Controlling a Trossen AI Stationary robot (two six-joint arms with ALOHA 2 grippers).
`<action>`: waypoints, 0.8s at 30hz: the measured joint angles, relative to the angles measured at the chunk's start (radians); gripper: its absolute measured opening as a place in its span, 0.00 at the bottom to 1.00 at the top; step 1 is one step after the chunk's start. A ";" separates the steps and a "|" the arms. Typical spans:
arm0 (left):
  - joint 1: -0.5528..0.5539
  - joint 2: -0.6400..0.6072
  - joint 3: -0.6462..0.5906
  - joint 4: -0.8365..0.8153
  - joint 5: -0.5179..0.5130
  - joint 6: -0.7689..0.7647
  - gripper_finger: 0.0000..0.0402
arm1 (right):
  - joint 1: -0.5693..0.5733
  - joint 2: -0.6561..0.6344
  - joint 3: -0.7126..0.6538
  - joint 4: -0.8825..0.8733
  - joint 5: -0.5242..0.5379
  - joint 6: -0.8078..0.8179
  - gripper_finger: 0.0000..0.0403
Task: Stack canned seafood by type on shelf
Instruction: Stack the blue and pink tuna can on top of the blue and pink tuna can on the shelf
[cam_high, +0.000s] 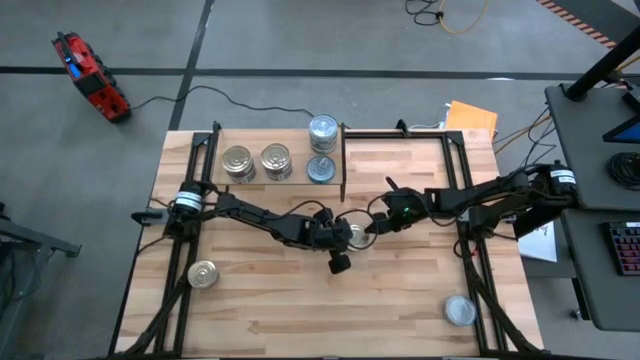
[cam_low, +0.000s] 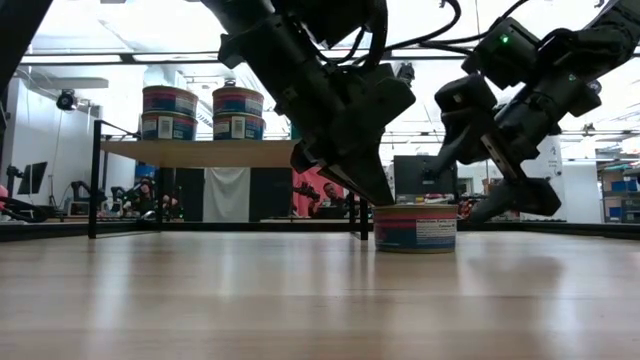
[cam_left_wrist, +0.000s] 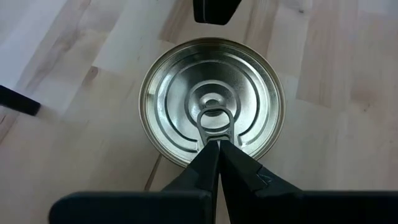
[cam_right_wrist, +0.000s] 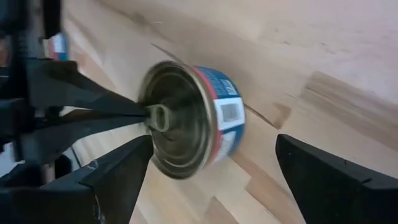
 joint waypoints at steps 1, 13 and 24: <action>0.000 0.000 -0.001 0.000 0.000 -0.001 0.00 | 0.003 0.001 0.000 0.011 0.001 -0.005 0.85; -0.008 0.000 -0.014 0.007 -0.014 -0.020 0.00 | 0.010 0.003 0.000 0.056 0.011 -0.099 0.85; -0.025 -0.002 -0.059 0.078 -0.033 -0.057 0.00 | 0.039 0.003 -0.001 0.057 0.049 -0.121 0.85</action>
